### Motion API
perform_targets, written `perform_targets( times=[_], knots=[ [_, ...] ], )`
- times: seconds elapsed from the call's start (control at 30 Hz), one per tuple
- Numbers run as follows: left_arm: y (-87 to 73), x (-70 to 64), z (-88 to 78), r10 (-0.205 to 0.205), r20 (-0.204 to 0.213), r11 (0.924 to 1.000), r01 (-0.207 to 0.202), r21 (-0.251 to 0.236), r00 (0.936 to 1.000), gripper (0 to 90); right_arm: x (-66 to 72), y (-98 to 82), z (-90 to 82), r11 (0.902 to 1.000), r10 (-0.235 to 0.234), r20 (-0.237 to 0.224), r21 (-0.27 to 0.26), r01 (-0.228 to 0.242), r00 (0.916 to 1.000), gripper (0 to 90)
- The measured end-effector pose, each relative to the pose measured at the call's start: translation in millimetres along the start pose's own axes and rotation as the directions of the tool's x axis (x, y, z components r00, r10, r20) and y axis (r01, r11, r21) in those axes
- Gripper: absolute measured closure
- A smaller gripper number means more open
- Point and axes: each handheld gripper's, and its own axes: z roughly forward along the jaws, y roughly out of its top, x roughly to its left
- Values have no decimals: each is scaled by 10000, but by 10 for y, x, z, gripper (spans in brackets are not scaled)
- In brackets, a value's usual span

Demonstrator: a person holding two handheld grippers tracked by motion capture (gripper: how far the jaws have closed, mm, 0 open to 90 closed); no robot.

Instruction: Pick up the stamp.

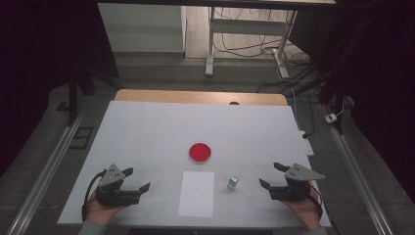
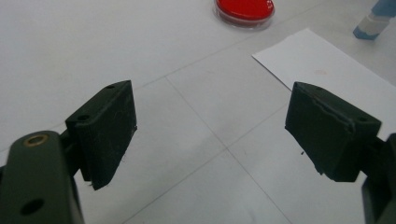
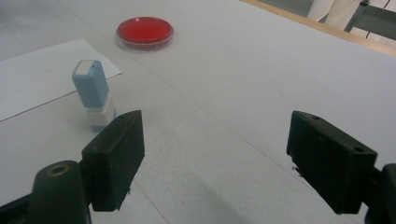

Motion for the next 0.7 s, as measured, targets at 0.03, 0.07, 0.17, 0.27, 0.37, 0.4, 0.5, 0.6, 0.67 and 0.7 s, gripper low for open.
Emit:
perform_targets(
  times=[0.03,0.07,0.17,0.27,0.37,0.4,0.5,0.6,0.67,0.7],
  knots=[
    [-3,5,3,-37,27,10000,37,5,10000,179,-9,-5,-2,10000,19,36,50,-19,10000,197],
    [-4,8,6,-77,56,10000,77,29,10000,180,-10,-9,-5,10000,33,95,84,-34,9999,202],
    [-8,8,10,-35,69,9999,34,117,10000,181,-25,-18,-2,9998,103,59,171,-104,9999,215],
    [-6,10,7,-14,95,9999,13,125,10000,181,-27,-20,9,9995,146,-13,263,-145,9999,227],
    [-2,14,7,-8,70,9999,7,117,10000,182,-21,-12,11,9994,104,-19,336,-103,9999,235],
    [-2,17,7,0,77,9999,-1,112,10000,182,-19,-9,12,9994,114,-2,332,-114,9999,238],
    [-2,28,9,15,146,10000,-16,79,9999,185,-19,6,1,9996,156,5,246,-156,9999,253],
    [0,40,2,18,176,10000,-19,26,9998,185,-24,22,-11,9996,266,4,46,-266,9996,268],
    [2,46,-6,19,181,10000,-19,-20,9998,186,-30,30,-14,9995,315,-1,-3,-315,9995,278],
    [-1,47,-20,-22,167,10000,24,-81,9999,186,-31,34,-13,9993,367,-5,-10,-367,9993,279]
  ],
)
